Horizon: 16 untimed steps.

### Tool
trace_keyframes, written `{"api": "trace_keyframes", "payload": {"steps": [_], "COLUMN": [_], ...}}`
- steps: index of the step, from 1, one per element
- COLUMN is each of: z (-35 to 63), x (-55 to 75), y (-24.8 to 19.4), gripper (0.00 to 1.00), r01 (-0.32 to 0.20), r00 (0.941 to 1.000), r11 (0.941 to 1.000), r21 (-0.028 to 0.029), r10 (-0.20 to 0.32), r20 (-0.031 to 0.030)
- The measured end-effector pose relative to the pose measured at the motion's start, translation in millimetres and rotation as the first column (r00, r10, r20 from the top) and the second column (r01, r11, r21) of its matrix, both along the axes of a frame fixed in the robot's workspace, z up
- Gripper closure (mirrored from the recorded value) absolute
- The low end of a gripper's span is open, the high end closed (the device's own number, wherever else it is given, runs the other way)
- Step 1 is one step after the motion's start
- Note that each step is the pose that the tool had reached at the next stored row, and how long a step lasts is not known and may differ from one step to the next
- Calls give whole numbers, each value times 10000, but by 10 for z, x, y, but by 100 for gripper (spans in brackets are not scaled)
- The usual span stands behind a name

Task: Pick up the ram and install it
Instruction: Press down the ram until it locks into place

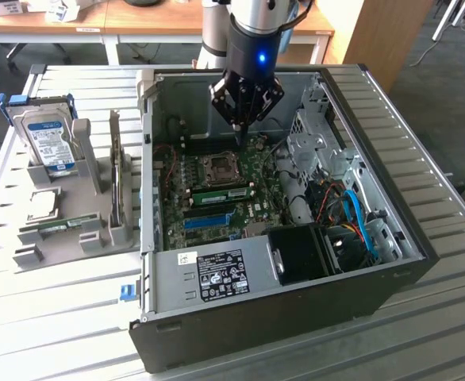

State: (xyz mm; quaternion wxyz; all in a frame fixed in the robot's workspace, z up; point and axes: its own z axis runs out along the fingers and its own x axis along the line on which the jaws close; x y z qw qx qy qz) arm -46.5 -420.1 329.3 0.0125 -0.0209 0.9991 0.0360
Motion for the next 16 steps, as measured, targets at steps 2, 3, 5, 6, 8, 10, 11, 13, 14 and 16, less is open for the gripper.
{"api": "trace_keyframes", "payload": {"steps": [2, 3, 5, 6, 8, 10, 11, 13, 14, 16], "z": [-5, -8, -16, -18, -18, -17, -18, -18, -19, -21], "x": [-53, -80, -137, -158, -162, -162, -162, -162, -162, -162], "y": [0, 0, 0, 0, 0, 0, 0, 0, 0, 0], "gripper": [89, 89, 89, 89, 89, 89, 89, 89, 89, 89], "r01": [0, 0, 3, 3, 3, 6, 43, 208, 303, 519], "r00": [10000, 10000, 10000, 10000, 10000, 10000, 10000, 9998, 9995, 9986], "r11": [10000, 10000, 10000, 10000, 10000, 10000, 10000, 9998, 9995, 9986], "r21": [-2, -2, -2, -2, -2, -3, -3, -3, -4, -8], "r10": [0, 0, -3, -3, -3, -6, -43, -208, -303, -519], "r20": [-1, 0, -1, 0, -1, -1, -2, -2, -2, -1]}}
